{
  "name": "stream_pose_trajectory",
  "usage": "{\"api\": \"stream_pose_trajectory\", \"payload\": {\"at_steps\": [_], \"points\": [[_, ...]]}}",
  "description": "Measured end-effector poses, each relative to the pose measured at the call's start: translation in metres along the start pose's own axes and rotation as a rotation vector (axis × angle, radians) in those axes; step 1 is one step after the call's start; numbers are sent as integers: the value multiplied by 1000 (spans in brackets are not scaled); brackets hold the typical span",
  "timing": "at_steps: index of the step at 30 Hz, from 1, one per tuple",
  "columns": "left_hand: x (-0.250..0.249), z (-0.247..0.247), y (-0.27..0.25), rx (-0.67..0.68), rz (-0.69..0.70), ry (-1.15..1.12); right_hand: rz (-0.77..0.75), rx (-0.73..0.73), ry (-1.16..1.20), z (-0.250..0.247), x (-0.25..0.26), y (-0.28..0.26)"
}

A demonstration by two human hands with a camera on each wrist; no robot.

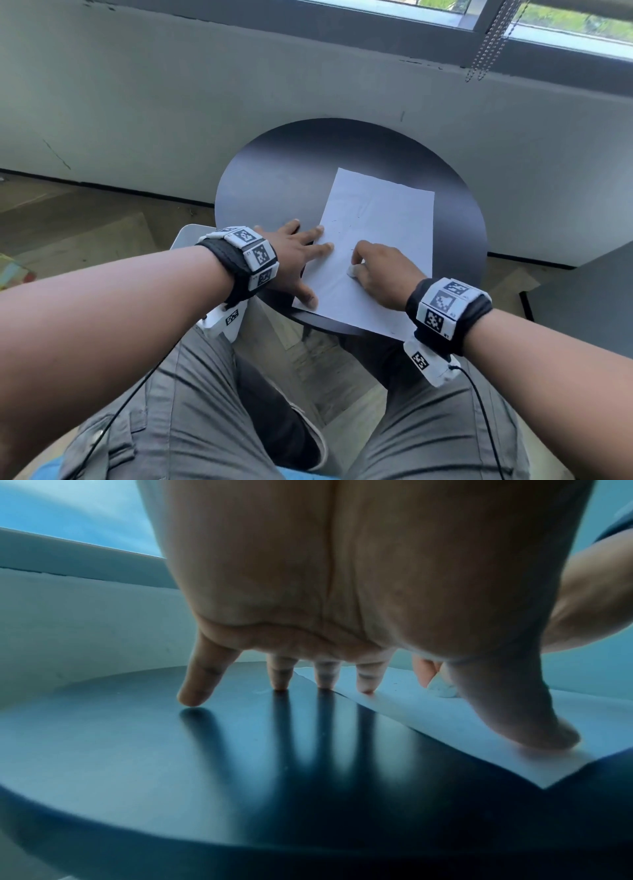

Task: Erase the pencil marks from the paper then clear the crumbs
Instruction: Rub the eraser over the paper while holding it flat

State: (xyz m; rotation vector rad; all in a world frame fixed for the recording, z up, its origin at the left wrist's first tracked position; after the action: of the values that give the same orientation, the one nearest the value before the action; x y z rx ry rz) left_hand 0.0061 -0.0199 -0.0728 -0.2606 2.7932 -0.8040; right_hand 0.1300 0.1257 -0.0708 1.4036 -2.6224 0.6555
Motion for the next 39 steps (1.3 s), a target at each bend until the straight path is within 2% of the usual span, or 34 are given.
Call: {"api": "stream_pose_trajectory", "payload": {"at_steps": [5, 7, 10, 11, 14, 16, 20, 21, 24, 25, 26, 30, 32, 36, 37, 39], "points": [[-3, 4, 2, -2, -26, 9, -299, 128, -111, 23, 17, -41], [-4, 2, 2, 3, -30, 16, -264, 85, -110, 17, 17, -31], [-5, 1, 2, 1, -29, 34, -94, -47, -55, 3, 7, -7], [-5, 1, 1, -1, -29, 34, -118, -41, -57, 6, 8, -9], [-6, 2, 1, -7, -31, 28, -326, 104, -143, 30, 26, -34], [-5, 3, 2, -20, -28, 29, -341, 106, -145, 27, 30, -30], [-2, 5, 1, -37, -39, 26, -64, -54, -41, 3, 24, 12], [-1, 6, 2, -43, -37, 27, -88, -52, -41, 4, 27, 11], [2, 7, 3, -52, -19, 20, -329, 92, -108, 21, 47, -10], [3, 7, 3, -56, -14, 16, -360, 122, -108, 24, 49, -11], [3, 8, 3, -61, -11, 9, -336, 114, -98, 20, 48, -4], [3, 8, 2, -63, -13, 31, -25, -67, -73, 0, 31, 40], [2, 6, 3, -62, -13, 30, -68, -58, -72, 2, 33, 34], [-3, 1, 2, -56, -9, 43, -393, 135, -125, 20, 40, -19], [-4, 0, 2, -44, -8, 47, -417, 133, -160, 19, 37, -21], [-7, -2, 2, -11, -9, 39, -294, 59, -164, 9, 26, -7]]}}
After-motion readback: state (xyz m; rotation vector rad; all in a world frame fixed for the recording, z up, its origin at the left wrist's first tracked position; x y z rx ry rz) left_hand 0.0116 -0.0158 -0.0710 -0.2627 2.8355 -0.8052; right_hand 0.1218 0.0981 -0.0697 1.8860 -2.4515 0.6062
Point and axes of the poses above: each hand's wrist, its own y-axis towards the middle knuckle, its own z-axis out of the palm, x = y × z, the point moved 3 cm from there along y, towards the middle knuckle, and after that the axes turned 14 degrees about z, right-handed, at the moved point
